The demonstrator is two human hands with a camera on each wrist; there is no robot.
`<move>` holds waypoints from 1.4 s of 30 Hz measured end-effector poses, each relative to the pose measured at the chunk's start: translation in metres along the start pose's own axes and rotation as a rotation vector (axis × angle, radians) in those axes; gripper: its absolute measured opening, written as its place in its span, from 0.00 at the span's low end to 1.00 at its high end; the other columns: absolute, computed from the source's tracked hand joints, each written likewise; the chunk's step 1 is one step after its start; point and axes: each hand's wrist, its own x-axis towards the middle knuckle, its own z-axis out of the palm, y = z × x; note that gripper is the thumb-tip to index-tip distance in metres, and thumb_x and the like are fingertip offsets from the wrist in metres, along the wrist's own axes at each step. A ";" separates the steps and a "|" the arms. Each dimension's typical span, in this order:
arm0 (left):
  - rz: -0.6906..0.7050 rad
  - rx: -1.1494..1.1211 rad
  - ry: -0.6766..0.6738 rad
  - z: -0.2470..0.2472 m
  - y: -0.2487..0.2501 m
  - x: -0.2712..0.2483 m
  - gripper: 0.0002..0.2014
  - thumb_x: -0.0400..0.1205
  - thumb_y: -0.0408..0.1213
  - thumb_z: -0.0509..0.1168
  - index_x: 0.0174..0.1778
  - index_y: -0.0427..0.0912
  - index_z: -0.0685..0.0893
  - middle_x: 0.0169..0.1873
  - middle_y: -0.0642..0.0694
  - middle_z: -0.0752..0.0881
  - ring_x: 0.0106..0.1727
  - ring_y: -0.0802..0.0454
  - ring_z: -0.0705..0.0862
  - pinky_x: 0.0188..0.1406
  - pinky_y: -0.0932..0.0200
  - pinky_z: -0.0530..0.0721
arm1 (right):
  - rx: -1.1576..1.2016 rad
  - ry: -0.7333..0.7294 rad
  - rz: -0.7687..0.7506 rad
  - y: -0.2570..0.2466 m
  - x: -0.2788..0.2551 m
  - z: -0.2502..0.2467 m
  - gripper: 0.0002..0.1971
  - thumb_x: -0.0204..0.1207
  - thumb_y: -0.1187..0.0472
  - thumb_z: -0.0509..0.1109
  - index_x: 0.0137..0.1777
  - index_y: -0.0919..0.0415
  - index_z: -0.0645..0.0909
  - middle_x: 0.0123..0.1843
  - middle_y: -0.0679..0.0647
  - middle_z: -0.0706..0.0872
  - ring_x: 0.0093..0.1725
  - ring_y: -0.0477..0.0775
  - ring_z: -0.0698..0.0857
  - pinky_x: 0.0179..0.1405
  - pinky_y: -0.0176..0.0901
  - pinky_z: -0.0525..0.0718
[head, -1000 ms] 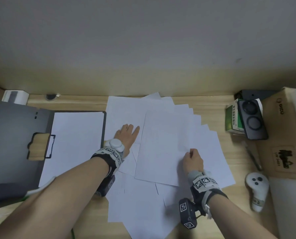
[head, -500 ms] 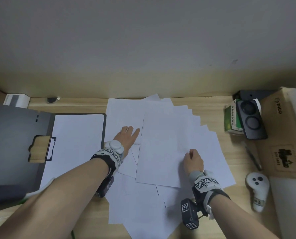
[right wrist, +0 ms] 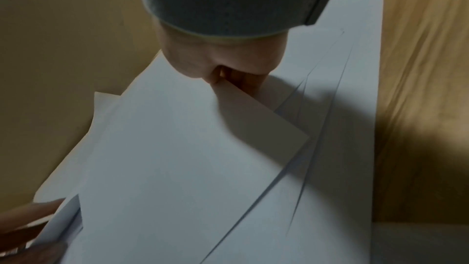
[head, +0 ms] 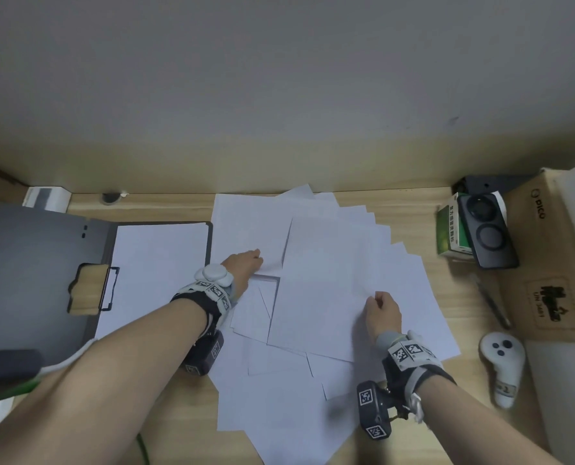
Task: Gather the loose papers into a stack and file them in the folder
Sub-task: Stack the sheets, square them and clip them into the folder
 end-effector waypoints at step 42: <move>-0.068 -0.398 0.401 0.054 0.117 -0.112 0.12 0.78 0.31 0.55 0.28 0.46 0.70 0.25 0.50 0.76 0.32 0.46 0.76 0.29 0.58 0.66 | 0.057 -0.071 -0.108 0.062 -0.062 -0.029 0.06 0.78 0.67 0.62 0.47 0.62 0.81 0.40 0.57 0.84 0.43 0.60 0.81 0.43 0.45 0.75</move>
